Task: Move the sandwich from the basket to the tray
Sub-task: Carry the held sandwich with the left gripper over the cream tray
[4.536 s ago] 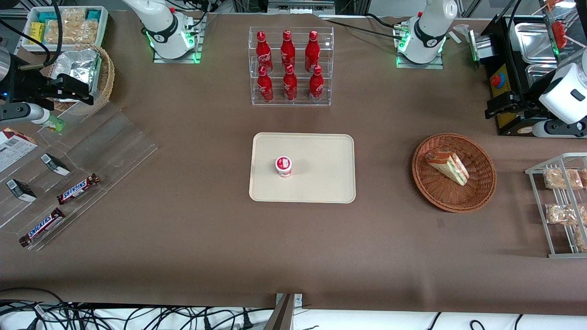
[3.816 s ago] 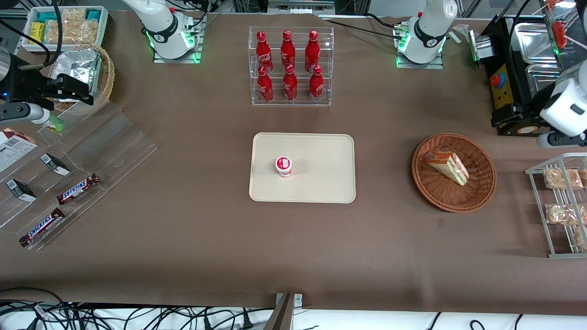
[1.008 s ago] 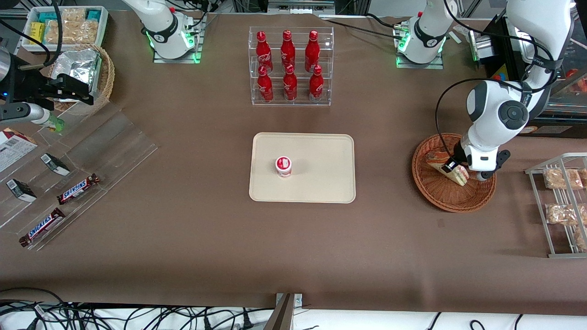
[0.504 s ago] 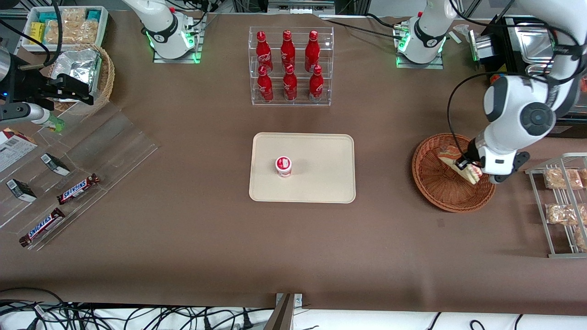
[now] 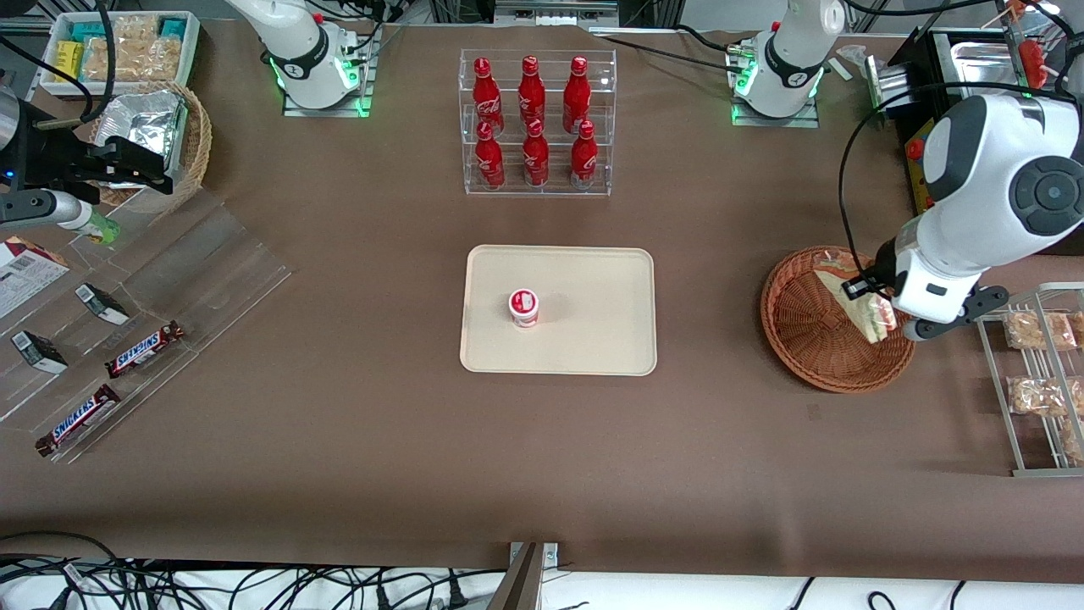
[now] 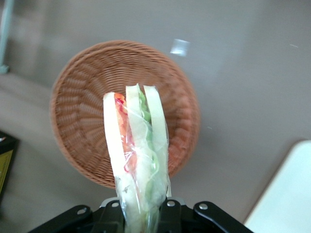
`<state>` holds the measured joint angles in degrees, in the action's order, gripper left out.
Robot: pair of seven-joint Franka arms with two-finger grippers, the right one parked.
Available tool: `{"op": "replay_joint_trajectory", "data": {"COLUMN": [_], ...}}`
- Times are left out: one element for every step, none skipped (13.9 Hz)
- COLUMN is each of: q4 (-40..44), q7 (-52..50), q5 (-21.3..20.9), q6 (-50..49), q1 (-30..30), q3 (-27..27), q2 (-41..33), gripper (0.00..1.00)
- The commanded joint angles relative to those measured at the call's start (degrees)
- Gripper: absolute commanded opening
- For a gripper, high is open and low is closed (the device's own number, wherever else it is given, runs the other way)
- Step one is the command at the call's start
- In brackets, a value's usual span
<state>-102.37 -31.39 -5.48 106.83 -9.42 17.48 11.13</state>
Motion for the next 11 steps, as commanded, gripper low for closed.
{"op": "replay_joint_trajectory", "data": {"q4": [2.44, 2.35, 2.44, 2.44, 2.53, 2.53, 2.53, 2.44, 2.44, 2.44, 2.35], "q7": [2.12, 2.12, 2.12, 2.21, 1.86, 1.51, 1.51, 1.42, 1.16, 0.98, 0.28], "q5": [0.83, 0.91, 0.91, 1.44, 2.14, 2.14, 2.14, 2.23, 2.23, 2.06, 1.88], "q6": [-1.54, -1.45, -1.36, -1.19, -0.67, -0.14, 0.65, 1.96, 3.54, 5.65, 7.49], "q1": [0.37, 0.37, 0.37, 0.46, 0.72, 0.90, 1.25, 1.77, 2.82, 4.75, 6.77], "q3": [4.39, 6.67, 8.52, 10.37, 12.30, 13.88, 15.38, 16.44, 17.41, 17.50, 17.50], "q2": [0.56, 0.65, 0.74, 0.91, 1.17, 1.79, 1.97, 2.58, 3.45, 4.24, 5.21], "gripper": [0.00, 0.00, 0.00, 0.00, 0.00, 0.00, 0.00, 0.00, 0.00, 0.00, 0.00]}}
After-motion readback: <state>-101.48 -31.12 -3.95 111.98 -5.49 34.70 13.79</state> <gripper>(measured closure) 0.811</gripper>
